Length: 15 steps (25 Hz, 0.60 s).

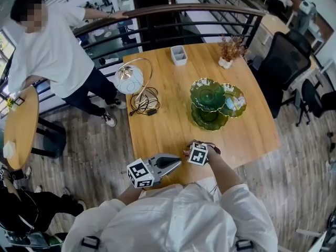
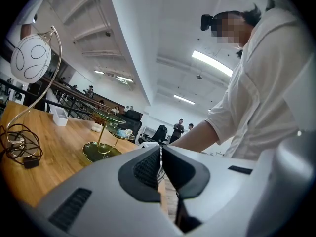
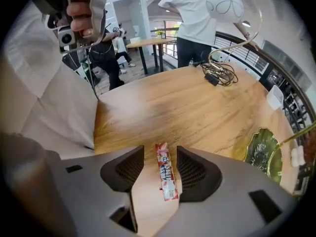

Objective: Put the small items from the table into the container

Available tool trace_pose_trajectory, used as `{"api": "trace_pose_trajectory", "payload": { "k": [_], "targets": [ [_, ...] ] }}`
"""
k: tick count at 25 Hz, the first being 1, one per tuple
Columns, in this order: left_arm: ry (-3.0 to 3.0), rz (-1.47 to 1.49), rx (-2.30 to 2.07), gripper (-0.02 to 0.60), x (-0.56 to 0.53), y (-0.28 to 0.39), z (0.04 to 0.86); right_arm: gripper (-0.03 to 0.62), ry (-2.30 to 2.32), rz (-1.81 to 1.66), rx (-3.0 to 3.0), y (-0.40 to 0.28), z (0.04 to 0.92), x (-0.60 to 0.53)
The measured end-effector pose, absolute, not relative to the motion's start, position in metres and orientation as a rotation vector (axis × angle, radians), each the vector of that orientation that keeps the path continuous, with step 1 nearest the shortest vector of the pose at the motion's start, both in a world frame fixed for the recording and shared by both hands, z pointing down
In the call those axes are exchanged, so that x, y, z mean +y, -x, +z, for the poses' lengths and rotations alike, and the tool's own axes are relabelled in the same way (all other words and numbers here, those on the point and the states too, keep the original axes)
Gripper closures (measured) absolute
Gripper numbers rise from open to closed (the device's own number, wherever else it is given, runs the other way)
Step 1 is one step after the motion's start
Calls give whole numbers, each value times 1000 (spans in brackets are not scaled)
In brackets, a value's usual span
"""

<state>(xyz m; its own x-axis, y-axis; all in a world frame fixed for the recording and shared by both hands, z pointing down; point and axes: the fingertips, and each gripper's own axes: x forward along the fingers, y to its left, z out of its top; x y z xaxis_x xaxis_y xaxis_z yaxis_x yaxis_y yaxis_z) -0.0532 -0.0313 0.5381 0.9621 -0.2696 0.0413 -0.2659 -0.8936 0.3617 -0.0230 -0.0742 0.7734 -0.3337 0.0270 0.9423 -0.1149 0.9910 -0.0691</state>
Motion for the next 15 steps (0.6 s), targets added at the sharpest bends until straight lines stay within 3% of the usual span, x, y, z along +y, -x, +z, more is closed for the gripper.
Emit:
{"api": "trace_pose_trajectory", "payload": {
  "k": [15],
  "targets": [
    [-2719, -35, -400, 572, -48, 68, 541, 401, -8, 156, -1781, 19, 809, -69]
  ]
}}
